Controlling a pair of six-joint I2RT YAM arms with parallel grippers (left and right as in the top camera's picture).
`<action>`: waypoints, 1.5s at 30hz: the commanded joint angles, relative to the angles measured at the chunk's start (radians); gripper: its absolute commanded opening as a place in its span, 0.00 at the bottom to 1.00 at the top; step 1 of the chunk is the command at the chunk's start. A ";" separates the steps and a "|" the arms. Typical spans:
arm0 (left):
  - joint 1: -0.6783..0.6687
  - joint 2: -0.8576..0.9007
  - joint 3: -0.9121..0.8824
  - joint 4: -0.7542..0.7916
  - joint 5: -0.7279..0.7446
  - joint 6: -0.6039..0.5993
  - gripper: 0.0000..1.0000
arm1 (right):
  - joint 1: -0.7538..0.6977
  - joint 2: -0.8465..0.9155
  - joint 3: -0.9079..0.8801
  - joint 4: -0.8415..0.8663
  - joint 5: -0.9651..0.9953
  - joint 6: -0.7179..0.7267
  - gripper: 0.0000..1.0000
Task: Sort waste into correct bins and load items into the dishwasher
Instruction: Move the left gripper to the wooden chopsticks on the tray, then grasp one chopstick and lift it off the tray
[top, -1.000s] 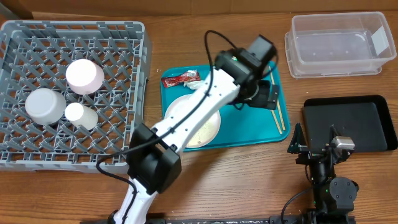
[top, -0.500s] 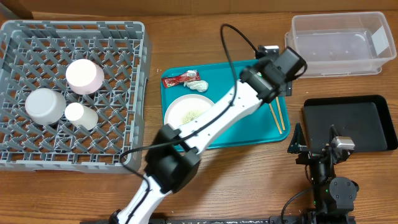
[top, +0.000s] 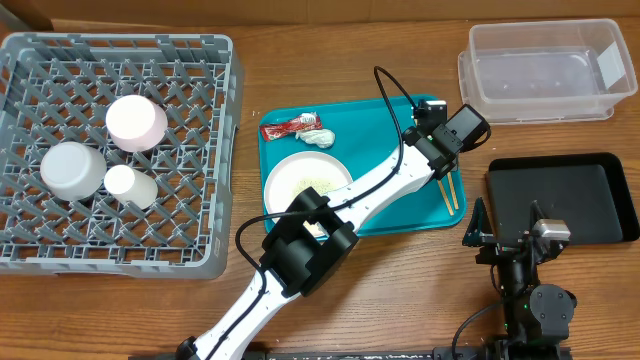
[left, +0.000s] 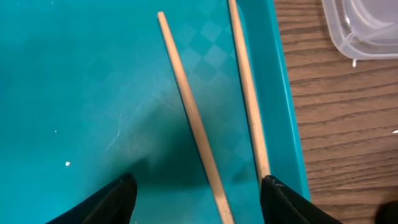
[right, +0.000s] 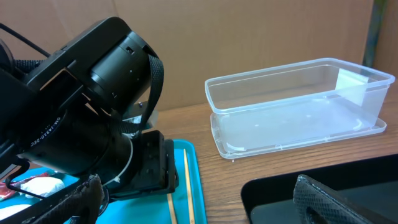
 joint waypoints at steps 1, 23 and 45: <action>-0.009 0.021 -0.002 -0.005 -0.029 -0.006 0.64 | -0.003 -0.010 -0.011 0.006 -0.002 0.004 1.00; -0.017 0.107 -0.002 -0.076 0.000 -0.002 0.10 | -0.003 -0.010 -0.011 0.006 -0.002 0.004 1.00; 0.052 0.002 0.211 -0.490 0.012 0.108 0.04 | -0.003 -0.010 -0.011 0.006 -0.002 0.004 0.99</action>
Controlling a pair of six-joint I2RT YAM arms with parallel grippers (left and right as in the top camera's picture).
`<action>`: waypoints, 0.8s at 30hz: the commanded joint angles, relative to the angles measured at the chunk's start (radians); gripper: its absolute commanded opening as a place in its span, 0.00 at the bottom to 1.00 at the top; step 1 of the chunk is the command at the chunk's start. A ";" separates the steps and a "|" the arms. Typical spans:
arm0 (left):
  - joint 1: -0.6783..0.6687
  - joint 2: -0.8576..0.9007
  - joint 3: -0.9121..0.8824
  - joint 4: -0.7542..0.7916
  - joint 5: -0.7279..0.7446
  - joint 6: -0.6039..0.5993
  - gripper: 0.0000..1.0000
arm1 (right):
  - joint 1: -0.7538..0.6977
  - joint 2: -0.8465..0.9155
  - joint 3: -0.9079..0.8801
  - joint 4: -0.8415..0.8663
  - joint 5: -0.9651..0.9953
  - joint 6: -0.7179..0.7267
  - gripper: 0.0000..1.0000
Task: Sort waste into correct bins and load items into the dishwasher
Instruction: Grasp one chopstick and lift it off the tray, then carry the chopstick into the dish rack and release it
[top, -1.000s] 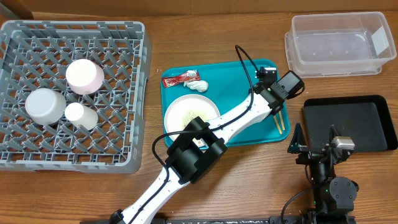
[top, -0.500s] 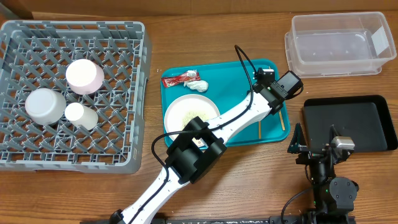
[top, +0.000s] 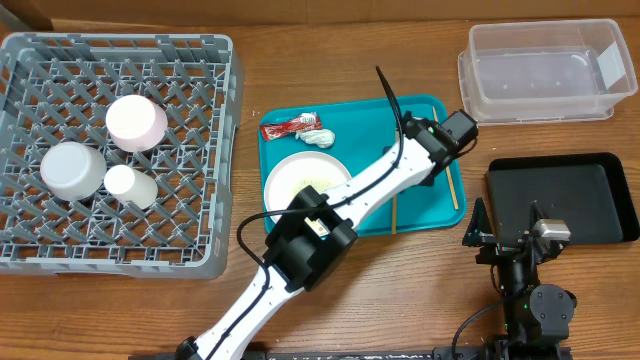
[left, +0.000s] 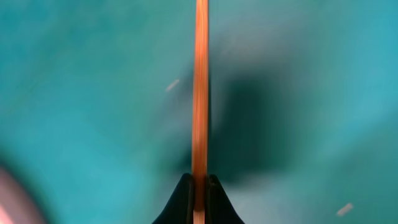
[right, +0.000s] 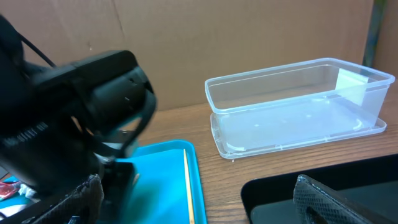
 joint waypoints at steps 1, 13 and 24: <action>0.041 -0.059 0.114 -0.086 0.021 0.068 0.04 | -0.003 -0.010 -0.011 0.005 -0.002 0.004 1.00; 0.282 -0.275 0.191 -0.345 0.020 0.288 0.04 | -0.003 -0.010 -0.011 0.005 -0.002 0.004 1.00; 0.657 -0.330 0.160 -0.464 0.101 0.581 0.04 | -0.003 -0.010 -0.011 0.005 -0.002 0.004 1.00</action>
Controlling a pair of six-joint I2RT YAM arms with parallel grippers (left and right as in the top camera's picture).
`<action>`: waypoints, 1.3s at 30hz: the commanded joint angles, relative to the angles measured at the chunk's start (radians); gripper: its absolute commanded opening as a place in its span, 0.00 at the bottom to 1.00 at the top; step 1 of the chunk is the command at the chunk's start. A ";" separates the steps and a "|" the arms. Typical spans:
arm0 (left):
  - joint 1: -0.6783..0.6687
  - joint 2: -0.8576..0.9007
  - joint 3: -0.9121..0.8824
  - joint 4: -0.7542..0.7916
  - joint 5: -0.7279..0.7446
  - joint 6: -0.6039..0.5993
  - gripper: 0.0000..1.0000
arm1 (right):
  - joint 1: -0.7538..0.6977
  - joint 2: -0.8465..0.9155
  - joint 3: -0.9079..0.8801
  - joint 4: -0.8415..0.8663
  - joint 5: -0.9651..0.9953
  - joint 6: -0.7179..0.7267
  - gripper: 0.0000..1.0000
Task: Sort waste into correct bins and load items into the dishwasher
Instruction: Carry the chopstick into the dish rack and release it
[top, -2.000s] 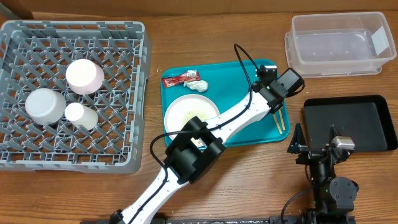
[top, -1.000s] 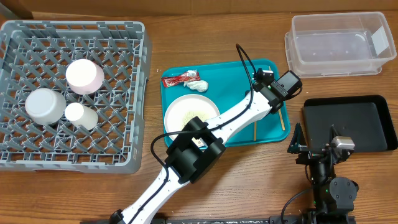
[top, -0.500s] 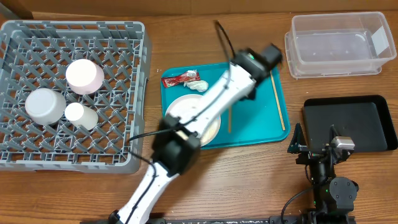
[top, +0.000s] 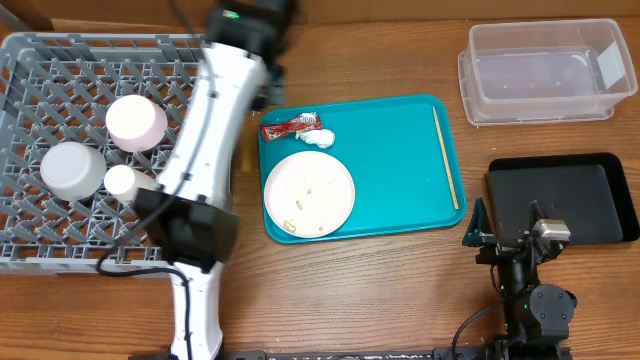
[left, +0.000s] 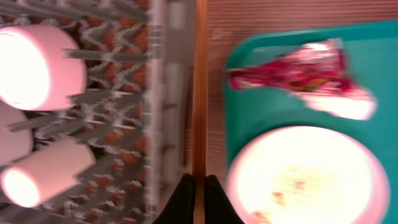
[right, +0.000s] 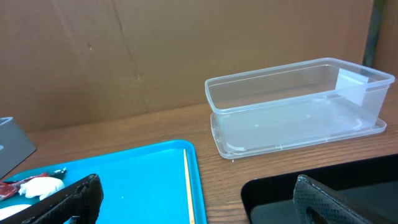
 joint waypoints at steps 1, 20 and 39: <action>0.094 -0.015 -0.023 0.006 0.109 0.148 0.04 | -0.003 -0.010 -0.011 0.005 -0.002 0.004 1.00; 0.297 -0.015 -0.268 0.225 0.292 0.380 0.04 | -0.003 -0.010 -0.011 0.005 -0.002 0.004 1.00; 0.328 -0.015 -0.269 0.213 0.317 0.317 0.85 | -0.003 -0.010 -0.011 0.005 -0.002 0.004 1.00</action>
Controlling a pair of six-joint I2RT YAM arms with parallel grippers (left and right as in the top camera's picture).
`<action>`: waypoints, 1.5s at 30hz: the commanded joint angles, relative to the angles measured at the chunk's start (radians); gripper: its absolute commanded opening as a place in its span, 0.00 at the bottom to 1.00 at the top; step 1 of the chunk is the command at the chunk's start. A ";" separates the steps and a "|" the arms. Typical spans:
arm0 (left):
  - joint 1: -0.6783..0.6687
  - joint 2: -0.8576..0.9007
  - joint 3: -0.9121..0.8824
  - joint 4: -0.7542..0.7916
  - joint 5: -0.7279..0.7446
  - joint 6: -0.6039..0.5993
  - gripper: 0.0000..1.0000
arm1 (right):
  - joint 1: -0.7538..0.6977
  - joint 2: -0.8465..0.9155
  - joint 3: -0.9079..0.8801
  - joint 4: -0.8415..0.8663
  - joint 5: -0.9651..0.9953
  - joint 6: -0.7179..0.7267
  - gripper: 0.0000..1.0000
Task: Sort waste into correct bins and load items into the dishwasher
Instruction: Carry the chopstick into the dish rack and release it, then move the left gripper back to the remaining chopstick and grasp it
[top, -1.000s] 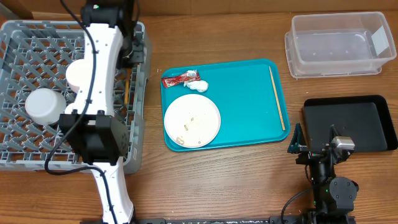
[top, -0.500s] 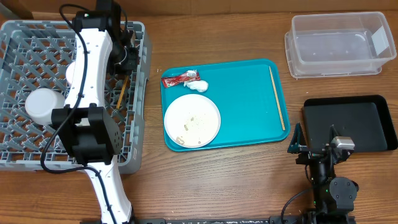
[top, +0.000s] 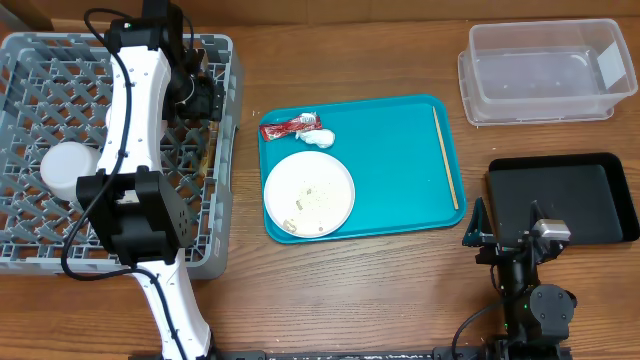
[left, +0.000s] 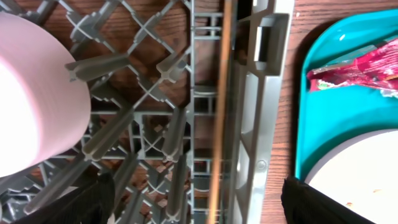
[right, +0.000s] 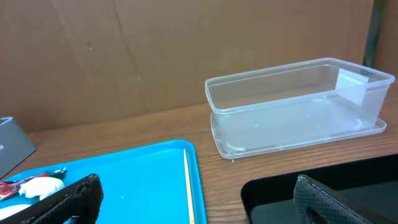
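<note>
My left gripper (left: 199, 202) stands open over the right side of the grey dish rack (top: 225, 150). Between its spread fingers a wooden chopstick (left: 219, 124) lies loose in the rack, just inside the right wall. A second chopstick (top: 446, 160) lies along the right edge of the teal tray (top: 400, 180). On the tray are also a soiled white plate (top: 309, 193), a red wrapper (top: 290, 126) and a crumpled white tissue (top: 318, 138). My right gripper (right: 199, 211) rests open near the table's front right, holding nothing.
A pink cup (left: 31, 93) and a white cup (top: 70, 168) sit in the rack; my left arm covers other rack contents in the overhead view. A clear plastic bin (top: 540, 60) stands at the back right, a black bin (top: 565, 200) in front of it.
My left gripper, which was shut on a chopstick over the rack's right edge, is now open. The chopstick lies in the rack by the right wall. The right arm has not moved.
My left gripper hung open over two chopsticks at the tray's right edge. Then it was shut on one of them above the tray. After that it held the chopstick over the rack's edge, and now the chopstick lies released in the rack.
</note>
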 joint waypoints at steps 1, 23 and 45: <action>0.005 -0.015 -0.006 -0.009 0.047 -0.033 0.85 | -0.003 -0.010 -0.011 0.006 -0.002 0.004 1.00; -0.141 -0.016 0.103 -0.075 0.772 -0.005 0.74 | -0.003 -0.010 -0.011 0.006 -0.002 0.004 0.99; -0.919 -0.014 0.089 0.324 -0.183 -0.896 1.00 | -0.003 -0.010 -0.011 0.006 -0.002 0.004 1.00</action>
